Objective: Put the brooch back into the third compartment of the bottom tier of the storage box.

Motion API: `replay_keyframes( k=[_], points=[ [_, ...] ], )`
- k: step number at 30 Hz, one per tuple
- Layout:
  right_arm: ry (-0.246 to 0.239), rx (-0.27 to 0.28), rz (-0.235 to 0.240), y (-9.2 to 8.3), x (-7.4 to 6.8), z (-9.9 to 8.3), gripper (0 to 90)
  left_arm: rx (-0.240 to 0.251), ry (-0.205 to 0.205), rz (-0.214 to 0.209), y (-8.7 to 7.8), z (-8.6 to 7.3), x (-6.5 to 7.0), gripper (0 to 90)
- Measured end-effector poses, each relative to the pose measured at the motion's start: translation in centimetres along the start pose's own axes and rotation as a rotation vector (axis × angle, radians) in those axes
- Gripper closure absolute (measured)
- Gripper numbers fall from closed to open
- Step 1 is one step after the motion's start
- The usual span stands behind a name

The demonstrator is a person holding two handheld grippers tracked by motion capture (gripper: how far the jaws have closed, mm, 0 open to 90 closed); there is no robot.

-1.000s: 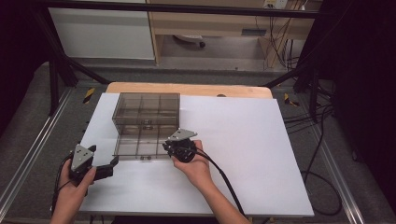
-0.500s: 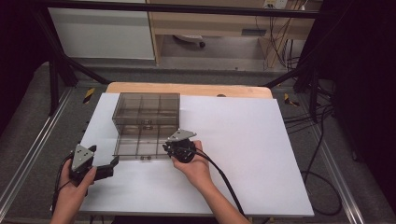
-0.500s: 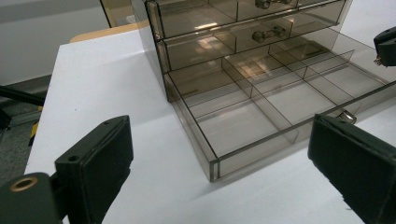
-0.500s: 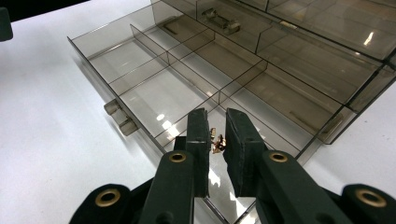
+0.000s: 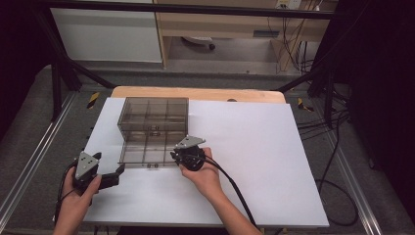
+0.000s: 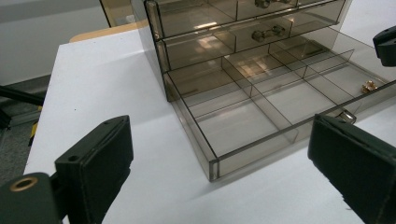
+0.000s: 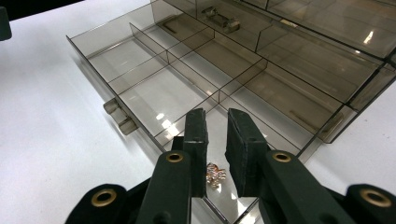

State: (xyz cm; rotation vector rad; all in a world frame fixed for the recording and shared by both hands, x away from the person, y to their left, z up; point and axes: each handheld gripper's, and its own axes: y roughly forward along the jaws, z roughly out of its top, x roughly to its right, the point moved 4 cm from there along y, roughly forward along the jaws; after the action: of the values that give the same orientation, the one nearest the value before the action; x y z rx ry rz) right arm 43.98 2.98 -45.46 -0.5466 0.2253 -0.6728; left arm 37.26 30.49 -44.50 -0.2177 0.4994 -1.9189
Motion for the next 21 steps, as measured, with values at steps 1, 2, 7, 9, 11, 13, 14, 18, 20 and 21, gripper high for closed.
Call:
replay_keyframes(
  k=[1,2,7,9,11,13,14,18,20,21],
  points=[
    [0.001,0.000,0.000,-0.02,0.00,0.01,78.3,0.000,0.000,0.000,0.00,0.00,-0.01,6.7],
    [-0.001,0.000,0.001,-0.04,0.00,0.02,78.3,0.000,0.000,0.000,-0.01,-0.01,-0.01,6.7],
    [-0.001,0.003,0.001,-0.11,-0.04,0.07,78.2,0.000,0.001,0.000,-0.01,0.00,0.00,6.8],
    [-0.002,0.004,0.001,-0.13,-0.05,0.09,78.2,0.000,0.001,0.000,-0.01,0.00,0.00,6.7],
    [-0.002,0.006,0.000,-0.17,-0.05,0.12,78.1,0.000,0.000,0.000,-0.01,0.00,-0.02,6.7],
    [-0.002,0.007,0.000,-0.22,-0.04,0.16,78.0,0.001,-0.002,-0.001,-0.04,0.01,-0.03,6.7],
    [0.000,0.007,-0.002,-0.25,-0.05,0.18,78.0,0.003,-0.002,0.000,-0.05,0.01,-0.04,6.7],
    [-0.002,0.013,-0.003,-0.41,0.02,0.29,77.8,0.002,-0.001,0.000,-0.05,0.00,-0.04,6.7],
    [-0.001,0.019,-0.003,-0.52,0.04,0.38,77.8,0.002,-0.001,-0.001,-0.04,0.02,-0.03,6.7],
    [-0.001,0.019,-0.003,-0.59,0.07,0.41,77.7,0.002,-0.001,-0.001,-0.04,0.03,-0.02,6.7]
  ],
)
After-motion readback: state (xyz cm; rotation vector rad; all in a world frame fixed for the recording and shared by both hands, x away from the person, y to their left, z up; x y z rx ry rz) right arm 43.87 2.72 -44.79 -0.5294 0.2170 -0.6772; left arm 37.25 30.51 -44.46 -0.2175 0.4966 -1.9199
